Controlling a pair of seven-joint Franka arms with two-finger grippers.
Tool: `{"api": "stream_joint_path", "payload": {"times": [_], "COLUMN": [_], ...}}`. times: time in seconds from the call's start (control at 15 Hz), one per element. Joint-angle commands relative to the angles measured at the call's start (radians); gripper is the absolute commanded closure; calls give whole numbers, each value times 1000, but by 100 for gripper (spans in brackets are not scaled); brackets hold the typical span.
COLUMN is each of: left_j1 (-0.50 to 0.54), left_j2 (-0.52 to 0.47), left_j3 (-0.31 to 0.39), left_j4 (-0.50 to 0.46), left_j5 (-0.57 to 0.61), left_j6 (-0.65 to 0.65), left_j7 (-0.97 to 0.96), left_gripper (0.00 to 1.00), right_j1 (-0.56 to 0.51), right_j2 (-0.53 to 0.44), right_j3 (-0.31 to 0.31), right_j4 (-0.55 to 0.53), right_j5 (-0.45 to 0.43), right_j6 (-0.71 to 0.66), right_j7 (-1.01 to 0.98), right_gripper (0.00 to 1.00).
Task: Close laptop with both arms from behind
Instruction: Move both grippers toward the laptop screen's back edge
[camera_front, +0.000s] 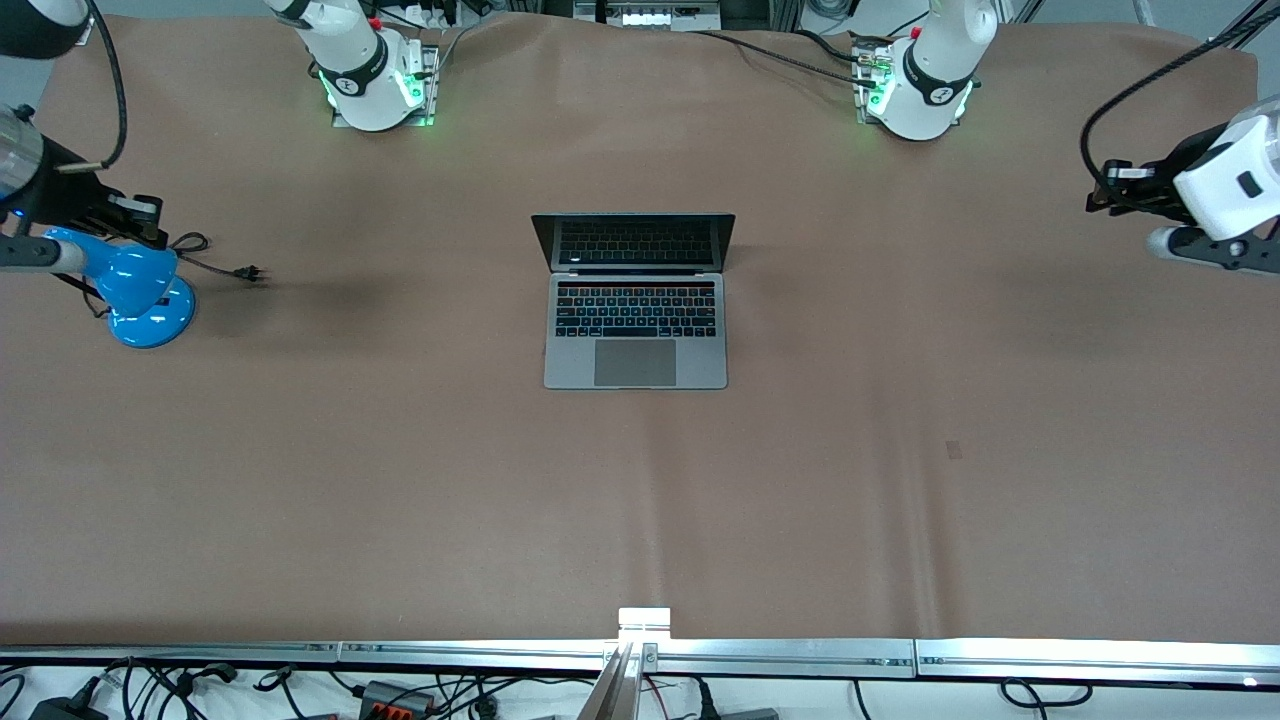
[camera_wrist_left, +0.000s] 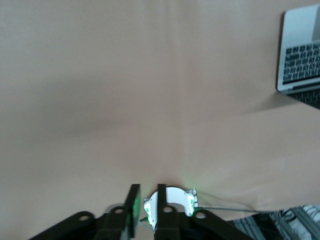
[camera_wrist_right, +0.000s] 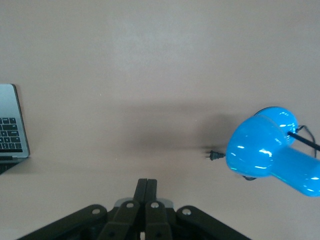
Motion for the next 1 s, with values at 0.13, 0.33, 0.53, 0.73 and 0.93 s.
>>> {"api": "stream_joint_path", "payload": {"times": [0.13, 0.33, 0.53, 0.73, 0.93], "left_j1": [-22, -28, -26, -25, -25], "left_j2": [122, 112, 57, -45, -97], "left_j3": [-4, -34, -97, -194, -286], "left_j4": [65, -83, -244, -483, -600], "left_j5": [-138, -271, -310, -460, -539], "left_j6": [8, 117, 237, 399, 488], "left_j7": [43, 17, -8, -77, -92], "left_gripper": [100, 99, 98, 98, 98], "right_j1": [92, 173, 315, 424, 543], "right_j2": [75, 110, 144, 178, 179], "right_j3": [3, 3, 3, 3, 3], "right_j4": [-15, -72, -116, -146, -189], "right_j5": [47, 169, 226, 335, 383], "right_j6": [-47, -46, -32, -30, 20], "right_j7": [-65, -53, -51, -48, 93], "right_gripper": [100, 100, 100, 100, 100]}}
